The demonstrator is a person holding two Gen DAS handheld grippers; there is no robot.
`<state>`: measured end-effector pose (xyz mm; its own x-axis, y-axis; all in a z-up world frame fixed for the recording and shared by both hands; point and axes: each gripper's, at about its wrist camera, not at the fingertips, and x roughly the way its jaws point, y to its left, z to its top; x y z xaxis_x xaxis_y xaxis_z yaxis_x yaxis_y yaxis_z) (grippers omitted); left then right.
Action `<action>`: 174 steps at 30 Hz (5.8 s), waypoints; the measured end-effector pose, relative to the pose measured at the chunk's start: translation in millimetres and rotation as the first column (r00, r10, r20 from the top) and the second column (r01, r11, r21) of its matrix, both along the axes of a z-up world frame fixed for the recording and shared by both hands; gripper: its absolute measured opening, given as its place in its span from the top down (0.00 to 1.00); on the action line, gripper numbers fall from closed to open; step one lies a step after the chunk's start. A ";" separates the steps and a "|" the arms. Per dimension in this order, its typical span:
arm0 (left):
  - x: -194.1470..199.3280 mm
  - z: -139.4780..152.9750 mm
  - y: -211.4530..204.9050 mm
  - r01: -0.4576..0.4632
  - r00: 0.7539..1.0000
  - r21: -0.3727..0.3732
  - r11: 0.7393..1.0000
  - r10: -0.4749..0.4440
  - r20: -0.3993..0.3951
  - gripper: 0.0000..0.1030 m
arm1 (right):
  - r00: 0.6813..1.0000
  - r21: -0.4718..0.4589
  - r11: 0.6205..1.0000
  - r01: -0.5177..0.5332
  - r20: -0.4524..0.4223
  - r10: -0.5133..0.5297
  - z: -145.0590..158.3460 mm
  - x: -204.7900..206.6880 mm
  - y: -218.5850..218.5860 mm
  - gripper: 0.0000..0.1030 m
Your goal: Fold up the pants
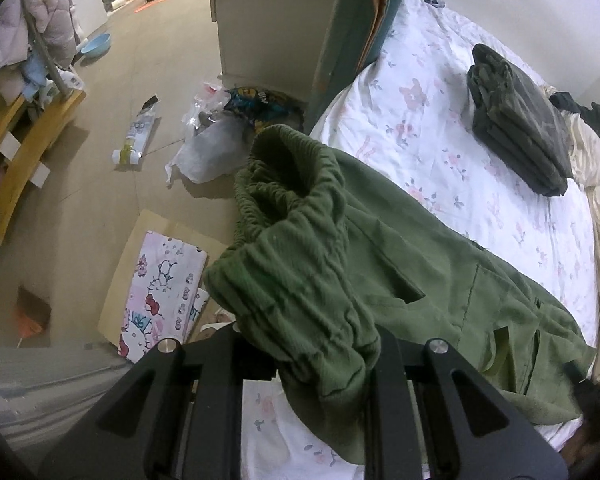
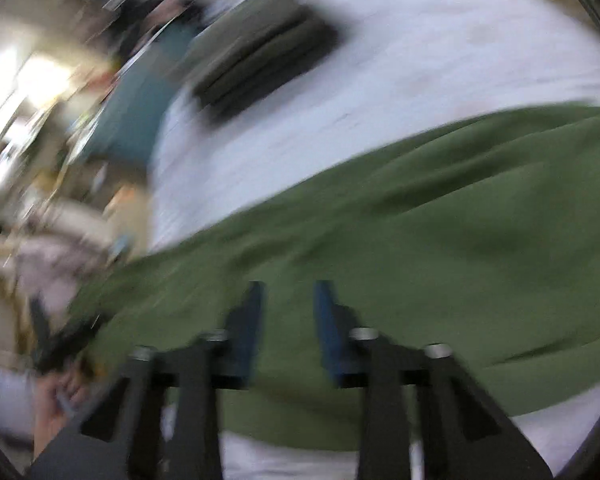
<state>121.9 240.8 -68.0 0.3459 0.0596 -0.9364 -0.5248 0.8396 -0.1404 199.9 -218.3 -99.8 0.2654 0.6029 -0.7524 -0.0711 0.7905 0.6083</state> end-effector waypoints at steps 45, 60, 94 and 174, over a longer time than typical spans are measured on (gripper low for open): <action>-20.8 -32.1 -342.5 0.890 0.428 0.239 0.388 -0.892 -0.147 0.17 | 0.940 0.042 0.949 0.313 -0.159 -0.303 -22.9 -41.3 -135.0 0.31; -0.2 -76.9 -161.6 0.361 0.899 -0.104 0.927 -0.375 -0.224 0.10 | 0.992 -0.170 0.978 -0.123 0.019 0.128 -11.5 30.0 46.1 0.39; 19.5 -32.2 -223.9 0.469 0.882 0.013 0.883 -0.469 0.036 0.09 | 0.983 -0.034 0.982 0.184 0.032 -0.183 -4.9 -62.2 -64.0 0.28; 98.0 -68.4 -269.4 0.524 0.843 -0.259 0.811 -0.537 0.024 0.40 | 0.887 -0.179 0.869 0.461 0.054 -0.459 -7.6 -61.8 -218.4 0.40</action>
